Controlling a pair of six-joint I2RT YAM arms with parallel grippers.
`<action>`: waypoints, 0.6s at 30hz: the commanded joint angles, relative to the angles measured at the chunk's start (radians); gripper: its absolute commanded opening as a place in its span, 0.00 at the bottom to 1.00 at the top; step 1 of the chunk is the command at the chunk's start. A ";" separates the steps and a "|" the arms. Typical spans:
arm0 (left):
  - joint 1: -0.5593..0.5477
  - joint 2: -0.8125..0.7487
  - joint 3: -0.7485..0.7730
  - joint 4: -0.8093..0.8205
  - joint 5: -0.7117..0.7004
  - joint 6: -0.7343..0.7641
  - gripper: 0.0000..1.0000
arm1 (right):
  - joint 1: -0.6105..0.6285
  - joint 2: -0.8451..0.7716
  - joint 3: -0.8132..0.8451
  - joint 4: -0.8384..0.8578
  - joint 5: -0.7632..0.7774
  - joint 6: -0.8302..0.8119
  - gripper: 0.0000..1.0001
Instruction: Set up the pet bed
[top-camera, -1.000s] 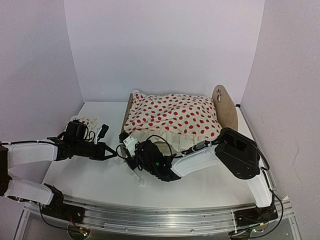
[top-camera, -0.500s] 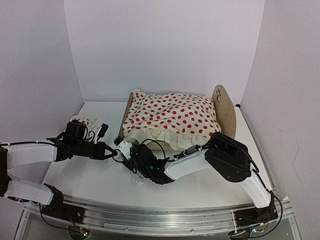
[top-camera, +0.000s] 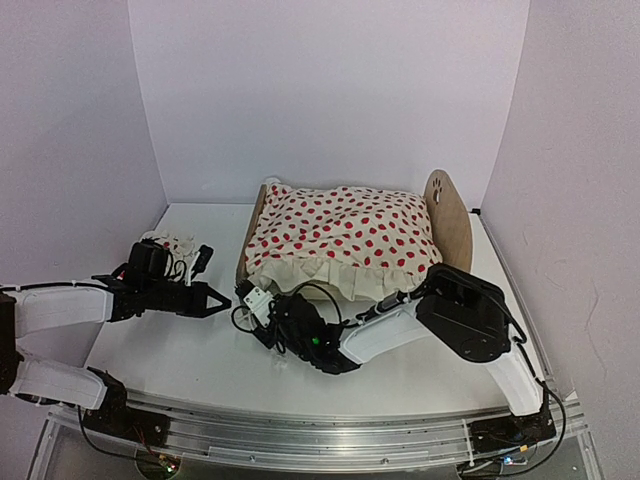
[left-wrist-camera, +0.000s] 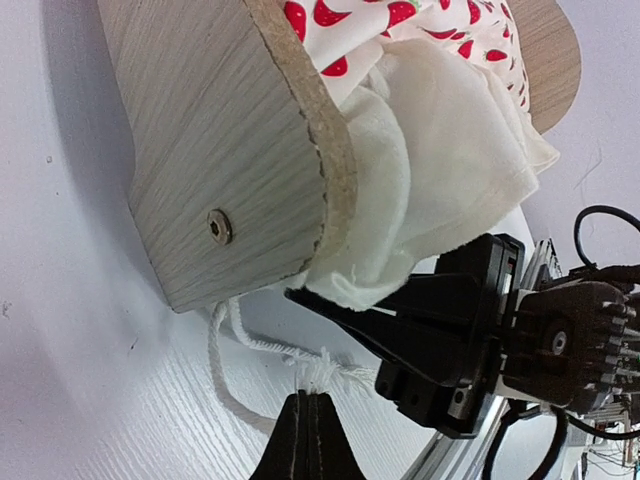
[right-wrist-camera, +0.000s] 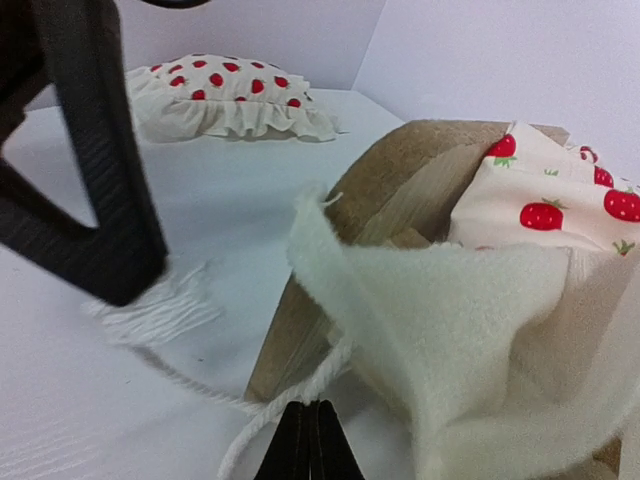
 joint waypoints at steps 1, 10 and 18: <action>0.007 0.015 0.038 0.032 -0.013 0.056 0.00 | 0.001 -0.167 -0.073 0.044 -0.176 0.122 0.00; 0.006 0.106 0.068 0.112 0.011 0.124 0.00 | -0.019 -0.200 -0.117 0.040 -0.262 0.195 0.00; 0.005 0.159 0.087 0.181 0.047 0.200 0.00 | -0.041 -0.213 -0.139 0.047 -0.371 0.265 0.00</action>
